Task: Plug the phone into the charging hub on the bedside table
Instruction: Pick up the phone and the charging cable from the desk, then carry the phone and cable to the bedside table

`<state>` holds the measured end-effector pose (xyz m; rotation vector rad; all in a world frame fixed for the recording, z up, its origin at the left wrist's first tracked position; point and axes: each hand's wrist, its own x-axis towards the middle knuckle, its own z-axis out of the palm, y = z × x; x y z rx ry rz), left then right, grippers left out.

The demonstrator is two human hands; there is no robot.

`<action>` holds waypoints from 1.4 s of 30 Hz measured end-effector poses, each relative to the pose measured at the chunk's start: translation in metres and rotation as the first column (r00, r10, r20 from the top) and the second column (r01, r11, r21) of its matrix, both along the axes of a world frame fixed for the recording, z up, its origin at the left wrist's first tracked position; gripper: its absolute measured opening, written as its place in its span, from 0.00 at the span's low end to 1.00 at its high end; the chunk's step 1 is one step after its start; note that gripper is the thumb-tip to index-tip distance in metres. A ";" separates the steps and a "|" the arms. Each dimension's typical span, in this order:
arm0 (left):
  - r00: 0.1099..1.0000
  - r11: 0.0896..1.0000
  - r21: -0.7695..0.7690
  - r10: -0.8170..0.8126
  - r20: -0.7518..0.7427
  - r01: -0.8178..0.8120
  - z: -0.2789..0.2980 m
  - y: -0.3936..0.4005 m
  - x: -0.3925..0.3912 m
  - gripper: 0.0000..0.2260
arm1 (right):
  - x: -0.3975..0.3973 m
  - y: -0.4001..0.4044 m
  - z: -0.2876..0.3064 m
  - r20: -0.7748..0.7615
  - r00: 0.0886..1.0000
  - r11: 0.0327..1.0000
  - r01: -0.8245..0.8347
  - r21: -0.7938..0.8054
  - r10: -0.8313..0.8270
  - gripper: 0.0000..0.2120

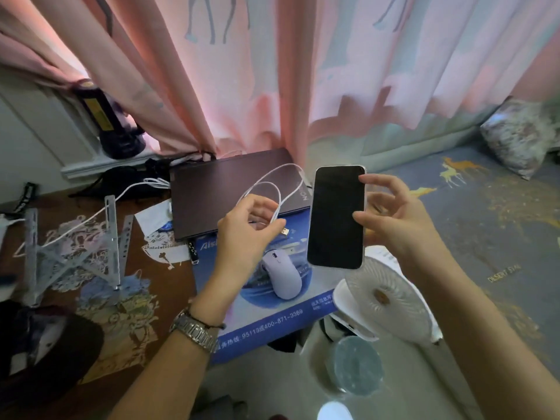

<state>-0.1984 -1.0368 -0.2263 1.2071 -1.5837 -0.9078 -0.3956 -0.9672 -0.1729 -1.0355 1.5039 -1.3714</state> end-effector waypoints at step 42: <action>0.989 0.971 0.194 0.148 -0.021 -0.142 -0.051 0.090 -0.419 0.10 | -0.428 0.043 -0.066 0.064 0.992 0.989 -0.112 0.101 0.106 0.23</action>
